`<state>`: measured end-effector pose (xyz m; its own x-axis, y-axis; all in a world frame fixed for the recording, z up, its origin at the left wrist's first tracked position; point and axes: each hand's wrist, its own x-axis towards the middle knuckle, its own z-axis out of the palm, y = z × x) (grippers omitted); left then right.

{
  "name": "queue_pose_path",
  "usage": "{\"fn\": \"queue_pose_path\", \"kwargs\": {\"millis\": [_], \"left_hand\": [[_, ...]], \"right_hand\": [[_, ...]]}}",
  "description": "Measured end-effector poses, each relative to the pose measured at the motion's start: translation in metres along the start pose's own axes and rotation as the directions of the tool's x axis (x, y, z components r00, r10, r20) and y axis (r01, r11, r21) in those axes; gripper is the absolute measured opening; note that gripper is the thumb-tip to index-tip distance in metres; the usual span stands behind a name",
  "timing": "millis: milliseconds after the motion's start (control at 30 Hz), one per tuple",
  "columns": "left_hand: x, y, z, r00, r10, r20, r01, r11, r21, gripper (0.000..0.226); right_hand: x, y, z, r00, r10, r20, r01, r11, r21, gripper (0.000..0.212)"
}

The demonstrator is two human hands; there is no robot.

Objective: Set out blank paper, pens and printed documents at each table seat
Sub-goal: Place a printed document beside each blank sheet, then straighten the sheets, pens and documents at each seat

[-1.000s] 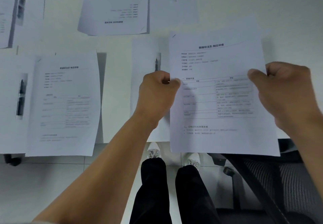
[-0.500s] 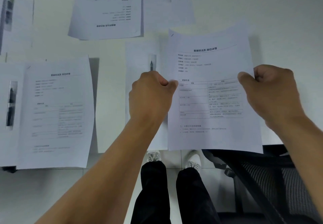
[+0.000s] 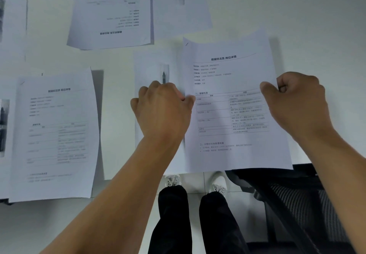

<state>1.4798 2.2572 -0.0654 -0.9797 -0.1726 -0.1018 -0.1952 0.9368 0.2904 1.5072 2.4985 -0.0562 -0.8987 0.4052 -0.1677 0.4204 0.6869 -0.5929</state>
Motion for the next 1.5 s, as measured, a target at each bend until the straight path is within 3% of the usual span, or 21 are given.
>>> {"fn": "queue_pose_path", "kwargs": {"millis": [400,833,1000,1133,1267,1500], "left_hand": [[-0.004,-0.001,0.002,1.0,-0.002,0.02,0.001,0.998,0.057,0.04],[-0.007,-0.005,-0.001,1.0,0.0,-0.021,0.0,1.0,-0.02,0.037],[-0.01,-0.006,-0.014,0.999,0.004,-0.042,-0.006,0.999,-0.048,0.037],[-0.016,-0.008,-0.034,0.992,0.111,-0.058,-0.115,0.991,-0.069,0.028],[-0.023,-0.013,-0.065,0.971,0.234,-0.047,-0.237,0.969,-0.072,0.031],[-0.029,-0.019,-0.132,0.968,0.237,0.077,-0.234,0.971,-0.055,0.049]], "right_hand": [[-0.003,-0.001,0.003,1.0,0.014,0.024,-0.012,0.998,-0.055,0.046],[-0.014,0.006,-0.003,0.998,0.06,0.005,-0.059,0.992,-0.107,0.029],[-0.022,0.004,-0.013,0.997,0.074,-0.017,-0.076,0.992,-0.101,0.042],[-0.035,-0.005,-0.023,1.0,-0.002,-0.03,0.0,0.997,-0.08,0.039],[-0.047,-0.023,-0.034,0.989,-0.133,0.068,0.139,0.985,-0.097,0.04],[-0.055,-0.069,-0.059,0.908,-0.296,0.296,0.363,0.909,-0.204,0.063]]}}
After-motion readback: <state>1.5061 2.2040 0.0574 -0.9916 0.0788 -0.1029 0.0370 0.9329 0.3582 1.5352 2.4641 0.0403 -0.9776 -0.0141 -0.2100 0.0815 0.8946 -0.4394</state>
